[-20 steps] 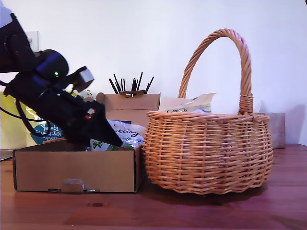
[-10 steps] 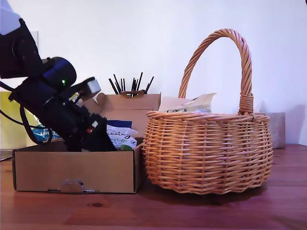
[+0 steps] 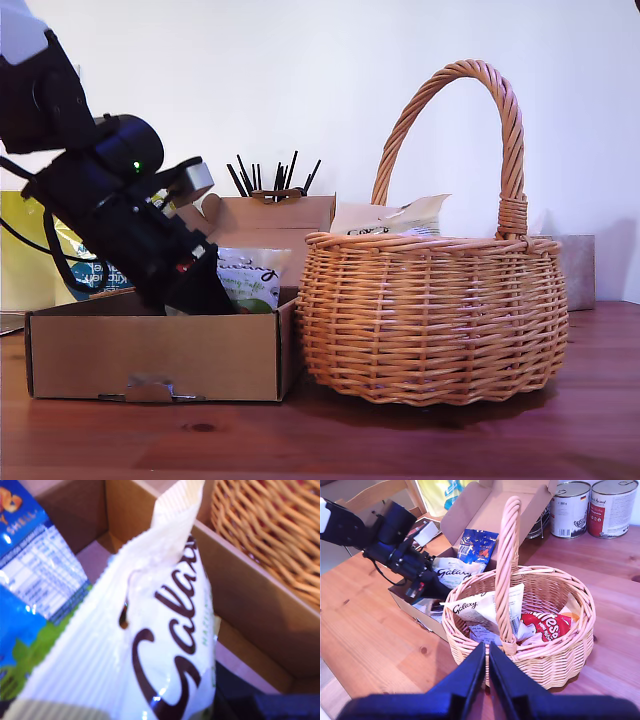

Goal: Move the bags of Easter eggs from the cardboard box on the left into the woven basket on the right side.

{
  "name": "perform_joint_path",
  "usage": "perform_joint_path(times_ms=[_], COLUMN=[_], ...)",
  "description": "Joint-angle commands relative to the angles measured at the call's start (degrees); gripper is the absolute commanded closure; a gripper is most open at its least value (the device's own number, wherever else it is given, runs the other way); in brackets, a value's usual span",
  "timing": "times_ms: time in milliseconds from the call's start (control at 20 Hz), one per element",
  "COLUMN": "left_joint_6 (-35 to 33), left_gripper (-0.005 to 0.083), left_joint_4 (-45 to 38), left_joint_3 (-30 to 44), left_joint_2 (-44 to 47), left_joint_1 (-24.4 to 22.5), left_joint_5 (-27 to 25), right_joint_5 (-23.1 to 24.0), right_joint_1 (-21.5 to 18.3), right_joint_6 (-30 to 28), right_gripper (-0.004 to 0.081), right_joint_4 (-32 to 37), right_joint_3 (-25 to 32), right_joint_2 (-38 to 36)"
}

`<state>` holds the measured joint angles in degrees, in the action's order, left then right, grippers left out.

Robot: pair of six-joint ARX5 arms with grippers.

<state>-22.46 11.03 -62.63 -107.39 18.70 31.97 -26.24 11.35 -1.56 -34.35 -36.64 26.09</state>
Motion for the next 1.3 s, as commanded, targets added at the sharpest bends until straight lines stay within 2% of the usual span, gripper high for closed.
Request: perform_joint_path(times_ms=[0, 100, 250, 500, 700, 900, 1000, 1250], left_joint_6=[-0.02, 0.42, 3.39, 12.2, 13.81, 16.57, 17.81, 26.84], left_gripper=[0.0631, 0.0631, 0.0631, 0.0631, 0.063, 0.063, 0.063, 0.063], left_joint_4=[0.74, 1.73, 2.27, 2.29, 0.35, -6.54, -9.09, -18.23], left_joint_3=[-0.39, -0.39, -0.39, -0.39, -0.39, -0.39, -0.42, -0.57], left_joint_2=[4.9, 9.14, 16.15, 23.69, 23.02, 21.11, 18.69, 12.2], left_joint_1=[0.04, 0.07, 0.31, 3.91, 11.21, 17.9, 19.82, 21.33], left_joint_5=[0.28, 0.35, 0.79, 1.01, 0.48, -3.98, -7.28, -7.87], right_joint_5=[-0.26, -0.92, -6.47, -6.21, -5.73, -5.73, -5.77, -5.77], right_joint_1=[0.26, 0.26, 0.28, 0.31, 0.31, 0.31, 0.31, 0.31], right_joint_6=[0.0, 0.02, 0.24, 1.77, 1.53, 1.53, 1.53, 1.46], right_gripper=[0.0782, 0.0782, 0.0782, 0.0782, 0.0782, 0.0782, 0.0782, 0.0782], right_joint_4=[0.2, 0.2, 0.11, -4.52, -5.86, -6.23, -6.25, -6.67], right_joint_3=[-0.57, -0.57, -0.81, -5.22, -7.56, -8.11, -8.11, -8.11], right_joint_2=[-0.11, -0.11, -0.13, 0.22, 0.26, 0.26, 0.26, 0.26])
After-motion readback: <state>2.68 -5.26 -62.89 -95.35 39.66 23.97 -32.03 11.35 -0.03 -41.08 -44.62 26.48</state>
